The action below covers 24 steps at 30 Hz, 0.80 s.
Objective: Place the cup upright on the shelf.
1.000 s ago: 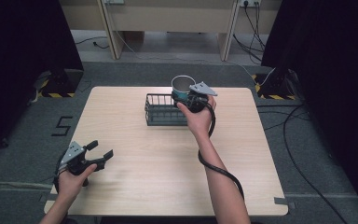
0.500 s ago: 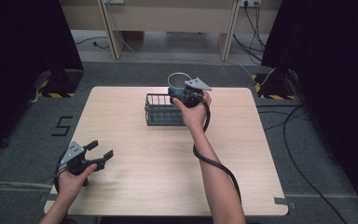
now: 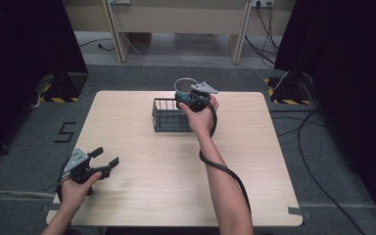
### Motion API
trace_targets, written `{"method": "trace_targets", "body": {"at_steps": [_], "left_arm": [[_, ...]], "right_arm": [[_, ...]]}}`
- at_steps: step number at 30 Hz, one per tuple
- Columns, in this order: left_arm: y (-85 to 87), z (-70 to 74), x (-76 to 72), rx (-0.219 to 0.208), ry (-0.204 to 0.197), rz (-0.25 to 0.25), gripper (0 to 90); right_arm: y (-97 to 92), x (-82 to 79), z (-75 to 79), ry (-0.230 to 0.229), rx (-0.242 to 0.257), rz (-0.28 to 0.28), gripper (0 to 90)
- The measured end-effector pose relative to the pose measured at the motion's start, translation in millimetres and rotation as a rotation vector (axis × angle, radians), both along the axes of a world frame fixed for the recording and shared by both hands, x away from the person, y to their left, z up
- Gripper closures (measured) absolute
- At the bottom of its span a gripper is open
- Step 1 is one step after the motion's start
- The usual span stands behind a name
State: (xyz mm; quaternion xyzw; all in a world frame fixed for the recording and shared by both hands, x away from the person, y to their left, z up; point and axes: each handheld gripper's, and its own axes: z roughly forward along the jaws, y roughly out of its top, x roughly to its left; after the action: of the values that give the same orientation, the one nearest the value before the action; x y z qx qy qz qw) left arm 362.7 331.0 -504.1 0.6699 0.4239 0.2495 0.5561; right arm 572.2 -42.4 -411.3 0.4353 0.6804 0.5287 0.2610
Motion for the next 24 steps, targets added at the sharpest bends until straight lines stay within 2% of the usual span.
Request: {"method": "trace_targets", "body": {"at_steps": [9, 24], "left_arm": [[0.0, 0.0, 0.0, -0.001, 0.0, -0.001, 14.5], [0.6, 0.2, -0.1, -0.003, -0.001, 0.0, 14.5]], "right_arm": [[5.1, 3.9, -11.0, 0.037, -0.01, -0.009, 16.8], [14.4, 6.5, -23.3, 0.062, -0.04, -0.01, 16.8]]}}
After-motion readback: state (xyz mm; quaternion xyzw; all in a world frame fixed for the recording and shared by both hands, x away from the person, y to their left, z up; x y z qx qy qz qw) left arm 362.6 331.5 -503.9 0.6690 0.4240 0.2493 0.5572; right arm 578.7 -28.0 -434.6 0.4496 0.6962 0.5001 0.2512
